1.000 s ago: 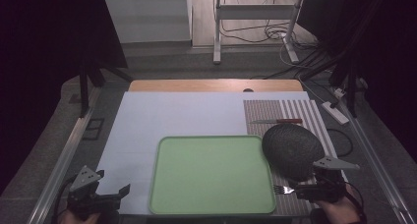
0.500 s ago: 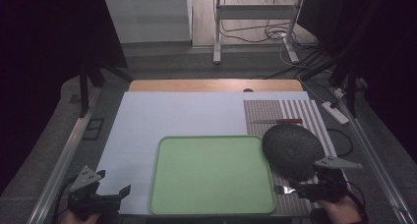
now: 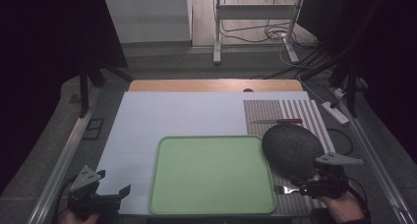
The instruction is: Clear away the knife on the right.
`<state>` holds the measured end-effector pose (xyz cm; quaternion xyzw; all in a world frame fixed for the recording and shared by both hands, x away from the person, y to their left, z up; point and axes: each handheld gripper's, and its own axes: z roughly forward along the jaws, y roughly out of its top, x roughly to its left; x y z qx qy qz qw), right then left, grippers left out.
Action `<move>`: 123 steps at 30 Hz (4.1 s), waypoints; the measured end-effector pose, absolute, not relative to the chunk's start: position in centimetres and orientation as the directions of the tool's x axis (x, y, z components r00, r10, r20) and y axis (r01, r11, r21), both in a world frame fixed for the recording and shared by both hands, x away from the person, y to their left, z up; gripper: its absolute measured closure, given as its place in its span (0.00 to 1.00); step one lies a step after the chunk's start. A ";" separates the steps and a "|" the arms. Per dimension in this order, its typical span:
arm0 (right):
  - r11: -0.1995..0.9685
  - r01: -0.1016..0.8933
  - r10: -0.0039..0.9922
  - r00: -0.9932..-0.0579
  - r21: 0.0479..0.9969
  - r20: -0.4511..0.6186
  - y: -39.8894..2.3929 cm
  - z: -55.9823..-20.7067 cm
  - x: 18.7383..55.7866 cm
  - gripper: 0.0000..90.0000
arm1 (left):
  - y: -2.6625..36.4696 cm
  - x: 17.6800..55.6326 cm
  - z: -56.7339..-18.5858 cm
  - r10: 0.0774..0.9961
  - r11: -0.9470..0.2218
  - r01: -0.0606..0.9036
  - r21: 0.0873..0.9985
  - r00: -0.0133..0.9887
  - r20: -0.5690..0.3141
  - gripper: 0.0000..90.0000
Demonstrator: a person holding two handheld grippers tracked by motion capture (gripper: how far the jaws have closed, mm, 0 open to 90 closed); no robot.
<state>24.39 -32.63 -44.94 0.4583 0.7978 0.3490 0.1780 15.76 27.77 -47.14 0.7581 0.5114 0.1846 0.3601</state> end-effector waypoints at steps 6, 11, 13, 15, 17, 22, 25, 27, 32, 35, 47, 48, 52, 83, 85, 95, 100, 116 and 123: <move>0.314 0.621 0.869 -0.493 0.718 0.046 -32.8 -44.7 24.9 0.00 | 27.7 15.8 -47.1 0.908 -0.220 0.643 0.734 0.410 -0.087 0.02; 0.314 0.606 0.860 -0.508 0.731 0.053 -32.7 -44.4 25.4 0.00 | 27.7 15.8 -47.2 0.909 -0.216 0.646 0.732 0.407 -0.091 0.02; 0.322 0.605 0.853 -0.519 0.728 0.054 -32.5 -44.3 25.7 0.00 | 27.7 15.8 -47.2 0.909 -0.216 0.646 0.732 0.406 -0.091 0.02; 0.336 0.602 0.848 -0.528 0.724 0.046 -32.3 -44.3 26.0 0.00 | 27.7 15.8 -47.2 0.910 -0.216 0.647 0.732 0.405 -0.091 0.02; 0.346 0.599 0.844 -0.535 0.722 0.039 -32.1 -44.2 26.3 0.00 | 27.7 15.8 -47.2 0.910 -0.216 0.648 0.731 0.405 -0.090 0.02; 0.360 0.595 0.834 -0.550 0.719 0.038 -31.7 -44.2 27.0 0.00 | 27.8 15.9 -47.2 0.911 -0.213 0.650 0.729 0.402 -0.092 0.02; 0.358 0.601 0.830 -0.556 0.714 0.052 -31.5 -44.3 27.6 0.00 | 27.8 15.9 -47.2 0.912 -0.212 0.652 0.728 0.400 -0.093 0.02; 0.364 0.600 0.824 -0.565 0.712 0.055 -31.4 -44.4 28.0 0.00 | 27.8 15.9 -47.2 0.913 -0.211 0.653 0.727 0.398 -0.093 0.02; 0.368 0.605 0.818 -0.571 0.707 0.064 -31.1 -44.5 29.0 0.00 | 27.8 15.9 -47.2 0.913 -0.210 0.654 0.727 0.397 -0.093 0.02; 0.373 0.604 0.818 -0.573 0.704 0.058 -31.0 -44.5 29.5 0.00 | 27.8 15.9 -47.2 0.914 -0.208 0.655 0.727 0.395 -0.094 0.02; 0.384 0.609 0.820 -0.570 0.694 0.047 -30.3 -44.5 32.1 0.00 | 27.8 16.0 -47.2 0.916 -0.201 0.660 0.723 0.389 -0.100 0.02; 0.384 0.609 0.820 -0.570 0.694 0.047 -30.3 -44.5 32.1 0.00 | 27.9 16.0 -47.2 0.916 -0.202 0.661 0.723 0.389 -0.100 0.02; 0.391 0.604 0.817 -0.575 0.694 0.040 -30.0 -44.5 33.4 0.00 | 27.9 16.0 -47.2 0.916 -0.199 0.662 0.723 0.388 -0.103 0.02; 0.430 0.666 0.830 -0.557 0.609 0.022 -29.1 -45.9 41.5 0.00 | 27.7 16.1 -47.2 0.914 -0.216 0.664 0.716 0.395 -0.090 0.02; 0.433 0.667 0.831 -0.556 0.606 0.019 -29.0 -45.9 41.8 0.00 | 27.7 16.1 -47.2 0.914 -0.217 0.664 0.715 0.396 -0.090 0.02; 0.424 0.694 0.845 -0.534 0.582 0.021 -29.1 -46.3 44.8 0.00 | 27.7 16.1 -47.3 0.915 -0.218 0.666 0.713 0.394 -0.088 0.02; 0.418 0.709 0.857 -0.515 0.568 0.013 -29.3 -46.6 45.9 0.00 | 27.7 16.1 -47.3 0.915 -0.218 0.667 0.713 0.394 -0.089 0.02; 0.396 0.745 0.892 -0.450 0.537 -0.033 -31.0 -48.1 49.6 0.05 | 27.6 16.1 -47.3 0.913 -0.224 0.666 0.711 0.398 -0.086 0.02; 0.372 0.754 0.906 -0.423 0.541 -0.033 -32.2 -48.2 50.6 0.32 | 27.6 16.1 -47.3 0.913 -0.225 0.667 0.711 0.400 -0.086 0.02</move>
